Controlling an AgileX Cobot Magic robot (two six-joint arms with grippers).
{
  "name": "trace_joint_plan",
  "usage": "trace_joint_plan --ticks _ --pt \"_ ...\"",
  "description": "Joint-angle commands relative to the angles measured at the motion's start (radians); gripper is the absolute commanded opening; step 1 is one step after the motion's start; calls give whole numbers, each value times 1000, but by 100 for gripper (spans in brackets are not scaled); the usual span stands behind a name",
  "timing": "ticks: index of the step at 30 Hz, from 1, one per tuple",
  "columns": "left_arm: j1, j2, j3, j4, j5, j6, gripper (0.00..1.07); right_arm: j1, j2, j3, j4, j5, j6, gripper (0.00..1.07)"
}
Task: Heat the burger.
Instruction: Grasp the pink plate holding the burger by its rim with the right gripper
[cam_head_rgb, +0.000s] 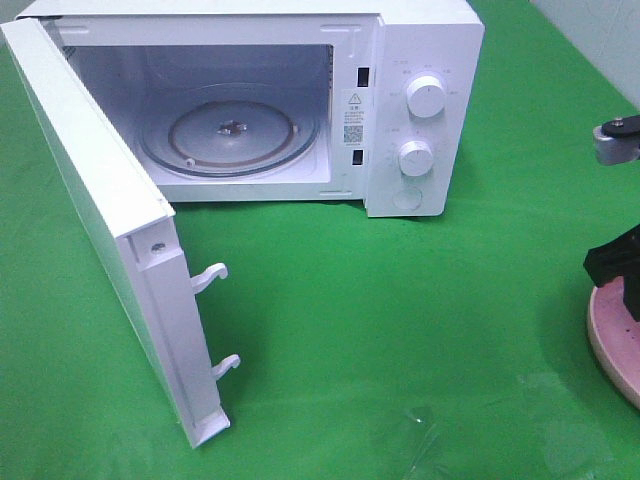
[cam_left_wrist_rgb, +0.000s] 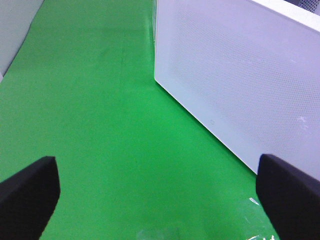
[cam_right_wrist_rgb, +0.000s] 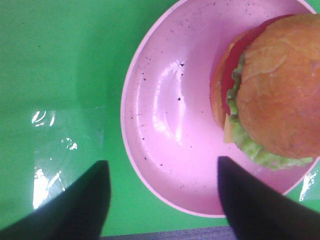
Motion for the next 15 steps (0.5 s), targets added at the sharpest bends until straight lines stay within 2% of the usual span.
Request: trace_joint_plan --ticks 1,3,7,15 --pt "2 -16 4 2 -11 -5 103 -5 -4 -1 -24 -37 -14 93" --pt "2 -16 4 2 -11 -5 103 -5 -4 -1 -24 -47 -16 96" --pt "2 -16 4 2 -11 -5 103 -5 -4 6 -24 -62 -17 95" --pt "2 -16 4 2 -11 -5 103 -5 -1 113 -18 -165 -21 93"
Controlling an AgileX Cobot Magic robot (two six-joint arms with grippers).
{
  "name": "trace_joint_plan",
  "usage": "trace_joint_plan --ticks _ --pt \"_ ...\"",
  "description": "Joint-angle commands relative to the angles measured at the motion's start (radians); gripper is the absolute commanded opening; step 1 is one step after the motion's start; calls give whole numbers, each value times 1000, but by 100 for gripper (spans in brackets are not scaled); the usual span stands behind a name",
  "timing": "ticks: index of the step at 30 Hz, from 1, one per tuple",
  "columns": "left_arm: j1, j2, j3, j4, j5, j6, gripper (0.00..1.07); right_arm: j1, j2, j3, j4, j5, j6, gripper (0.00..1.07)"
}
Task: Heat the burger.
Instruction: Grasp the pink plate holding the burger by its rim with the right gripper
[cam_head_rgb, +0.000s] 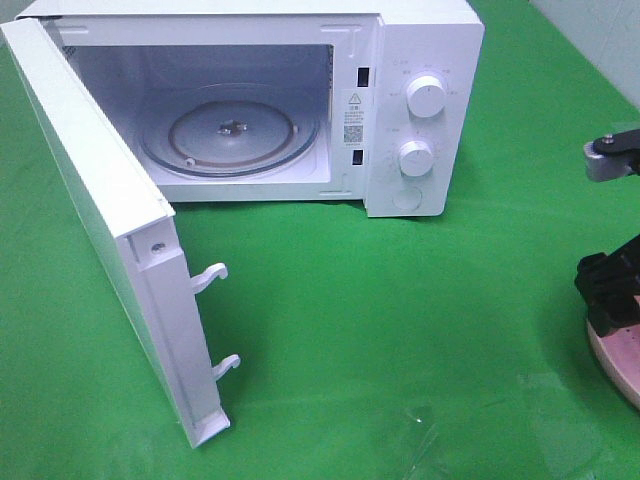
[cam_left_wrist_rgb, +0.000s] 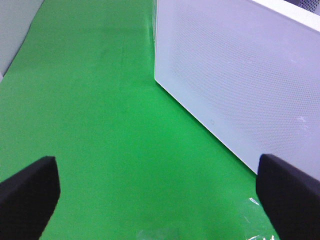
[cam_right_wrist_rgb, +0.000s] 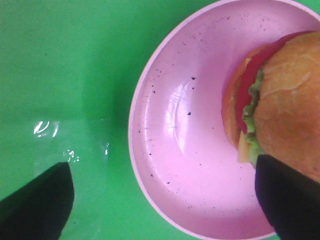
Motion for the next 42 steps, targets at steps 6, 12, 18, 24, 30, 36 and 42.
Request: trace_joint_plan --ticks 6,12,18,24,30,36,42 --pt "2 -16 4 2 -11 -5 103 -5 0 71 -3 -81 -10 91" --pt "2 -16 4 2 -11 -5 103 -5 77 84 9 -112 5 89" --pt "2 -16 4 2 -11 -5 103 -5 173 84 17 -126 5 87" --pt "2 -16 4 2 -11 -5 103 -76 243 84 21 -177 3 85" --pt "2 -16 4 2 -11 -5 103 -87 259 80 24 -196 -15 84" --pt "2 -16 4 2 -11 -5 103 -87 303 72 24 -225 -16 82" --pt "2 -16 4 2 -11 -5 103 -87 349 72 35 -286 -19 80"
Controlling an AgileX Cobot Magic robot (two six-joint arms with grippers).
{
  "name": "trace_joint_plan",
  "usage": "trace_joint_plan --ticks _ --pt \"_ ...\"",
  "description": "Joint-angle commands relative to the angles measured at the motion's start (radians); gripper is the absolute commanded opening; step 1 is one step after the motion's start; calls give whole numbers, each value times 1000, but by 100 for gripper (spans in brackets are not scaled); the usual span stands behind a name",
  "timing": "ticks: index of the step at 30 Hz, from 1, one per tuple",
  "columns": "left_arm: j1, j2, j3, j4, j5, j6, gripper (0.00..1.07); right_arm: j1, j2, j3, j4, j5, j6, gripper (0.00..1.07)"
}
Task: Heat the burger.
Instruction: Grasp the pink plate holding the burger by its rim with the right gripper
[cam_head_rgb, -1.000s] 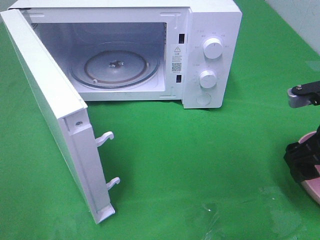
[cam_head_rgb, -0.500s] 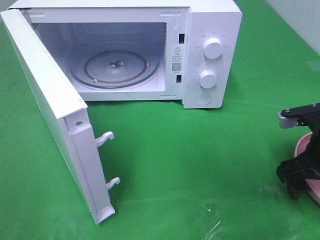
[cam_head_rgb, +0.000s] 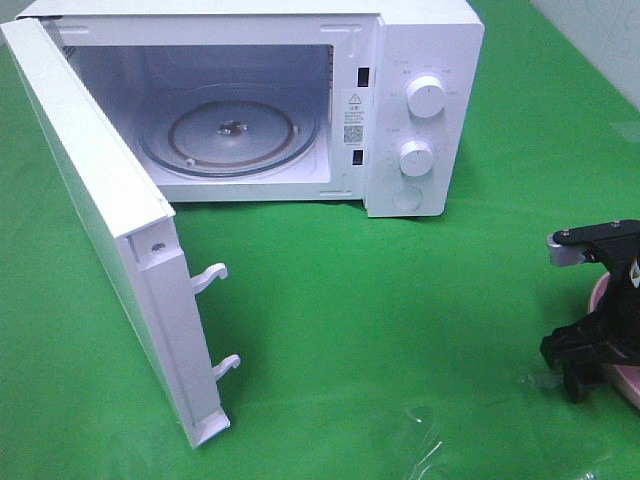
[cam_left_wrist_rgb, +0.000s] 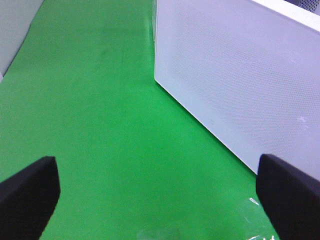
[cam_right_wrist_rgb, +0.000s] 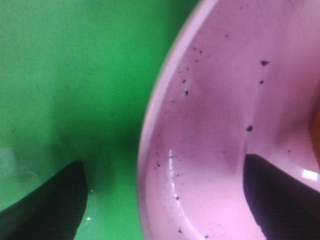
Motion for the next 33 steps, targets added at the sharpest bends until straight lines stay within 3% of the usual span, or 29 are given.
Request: trace_joint_plan --ticks 1,6,8,9,10,13,14,15,17,31,33 --pt "2 -16 4 2 -11 -5 103 -6 15 -1 3 -30 -14 80" --pt "2 -16 4 2 -11 -5 103 -6 15 -1 -6 -48 -13 71" --pt "2 -16 4 2 -11 -5 103 -6 15 -1 -12 -45 -6 52" --pt "2 -16 4 2 -11 -5 103 -6 15 -1 -12 -45 -6 52" --pt "2 -16 4 2 -11 -5 103 -6 15 -1 -13 -41 -6 40" --pt "2 -16 4 2 -11 -5 103 -6 15 -1 -14 -41 -6 35" --pt "2 -16 4 2 -11 -5 103 -6 15 -1 -15 -37 -6 23" --pt "2 -16 4 2 -11 -5 103 -6 15 -1 -15 -37 -6 23" --pt "2 -16 4 2 -11 -5 103 -6 15 -1 -17 -33 -11 2" --pt "2 -16 4 2 -11 -5 103 -2 12 -10 -40 13 5 0" --pt "2 -16 4 2 -11 -5 103 -2 12 -21 -98 57 76 0"
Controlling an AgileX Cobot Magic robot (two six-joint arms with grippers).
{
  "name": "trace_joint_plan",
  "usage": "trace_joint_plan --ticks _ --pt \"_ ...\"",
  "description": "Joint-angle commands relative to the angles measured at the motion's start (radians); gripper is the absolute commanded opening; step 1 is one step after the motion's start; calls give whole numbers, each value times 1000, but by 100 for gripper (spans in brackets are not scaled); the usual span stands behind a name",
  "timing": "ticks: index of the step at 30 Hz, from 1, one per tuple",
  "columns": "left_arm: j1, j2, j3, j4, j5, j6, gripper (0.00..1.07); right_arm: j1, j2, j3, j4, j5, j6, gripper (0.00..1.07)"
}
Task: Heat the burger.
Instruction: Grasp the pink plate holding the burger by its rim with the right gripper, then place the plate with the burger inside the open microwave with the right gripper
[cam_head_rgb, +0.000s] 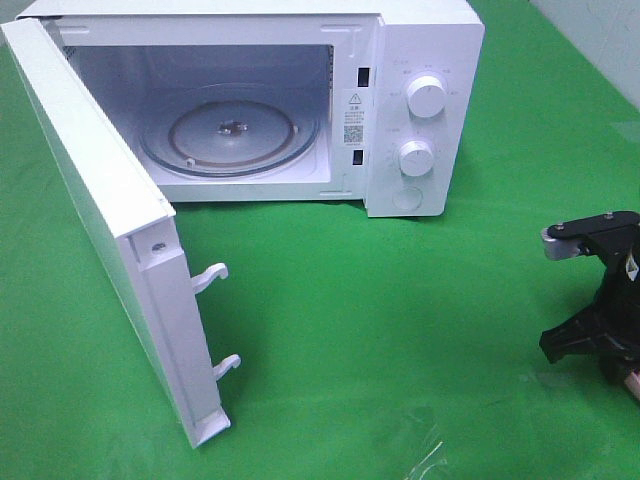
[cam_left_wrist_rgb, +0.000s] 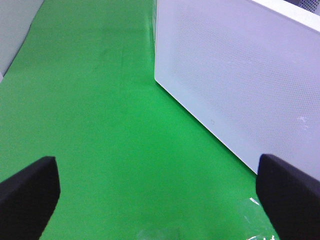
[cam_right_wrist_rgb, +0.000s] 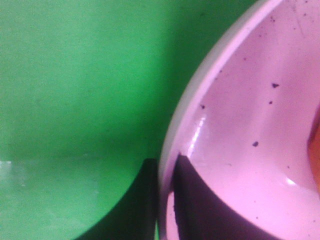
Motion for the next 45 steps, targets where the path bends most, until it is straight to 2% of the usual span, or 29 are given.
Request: trace_joint_plan --ticks 1,8,14,26,32,45 --pt "2 -16 4 2 -11 -5 103 -3 6 1 -40 42 56 0" --pt "2 -16 4 2 -11 -5 103 54 6 1 -108 92 141 0" --pt "2 -16 4 2 -11 -5 103 146 6 1 -230 181 282 0" --pt "2 -16 4 2 -11 -5 103 259 -25 1 -335 299 368 0" --pt "2 -16 4 2 -11 -5 103 288 -90 3 -369 372 385 0" --pt "2 -16 4 2 -11 -5 103 288 -208 32 -343 420 356 0"
